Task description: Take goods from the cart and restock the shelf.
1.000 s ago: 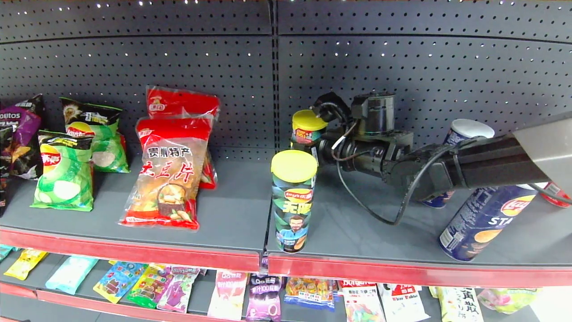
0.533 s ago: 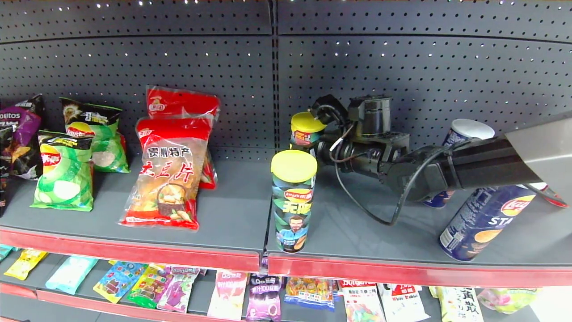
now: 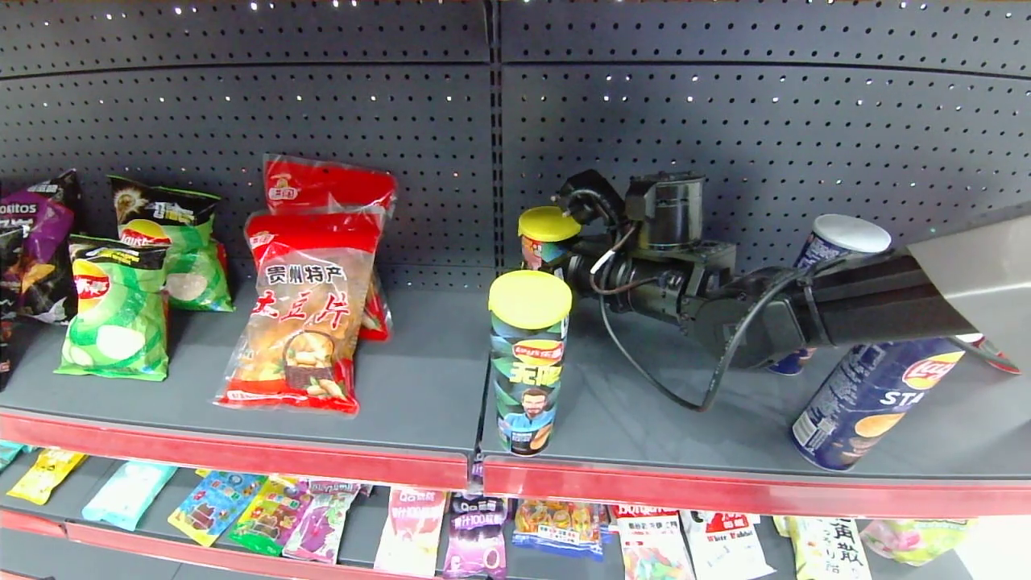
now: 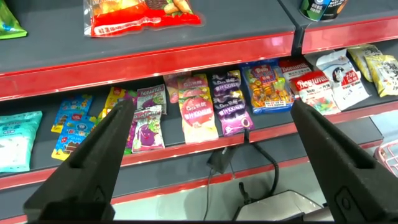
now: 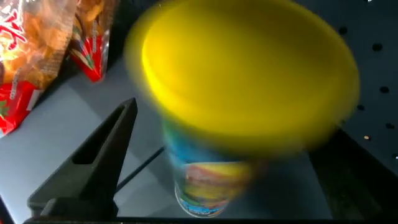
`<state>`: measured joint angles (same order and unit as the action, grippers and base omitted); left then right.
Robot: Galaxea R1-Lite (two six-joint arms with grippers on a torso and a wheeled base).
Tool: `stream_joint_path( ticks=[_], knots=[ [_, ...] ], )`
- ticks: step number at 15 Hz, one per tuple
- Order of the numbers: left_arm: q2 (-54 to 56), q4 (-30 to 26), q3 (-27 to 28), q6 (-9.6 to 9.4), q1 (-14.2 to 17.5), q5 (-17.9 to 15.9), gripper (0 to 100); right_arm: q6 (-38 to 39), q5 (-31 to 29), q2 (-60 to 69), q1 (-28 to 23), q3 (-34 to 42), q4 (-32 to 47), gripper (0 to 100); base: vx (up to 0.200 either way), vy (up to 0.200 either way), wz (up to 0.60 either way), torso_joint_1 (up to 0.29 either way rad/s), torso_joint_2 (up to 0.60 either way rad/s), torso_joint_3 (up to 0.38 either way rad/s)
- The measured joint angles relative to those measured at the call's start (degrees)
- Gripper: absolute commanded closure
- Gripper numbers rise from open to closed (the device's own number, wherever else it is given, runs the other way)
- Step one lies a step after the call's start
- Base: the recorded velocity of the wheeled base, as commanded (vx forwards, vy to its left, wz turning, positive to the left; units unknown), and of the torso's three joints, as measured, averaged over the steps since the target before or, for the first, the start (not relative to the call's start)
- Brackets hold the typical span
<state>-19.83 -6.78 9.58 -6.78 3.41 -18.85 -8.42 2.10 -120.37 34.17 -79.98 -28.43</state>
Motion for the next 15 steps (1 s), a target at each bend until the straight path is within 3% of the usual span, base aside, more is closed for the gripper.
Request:
stream_joint_path(
  ticks=[15],
  knots=[
    [-0.2,0.0,-0.1,0.00,0.0,-0.5,0,0.3,-2.1,11.4,-1.4,16.1,-0.2,0,0.000,0.000,0.00,0.000,0.00,0.000]
  ],
)
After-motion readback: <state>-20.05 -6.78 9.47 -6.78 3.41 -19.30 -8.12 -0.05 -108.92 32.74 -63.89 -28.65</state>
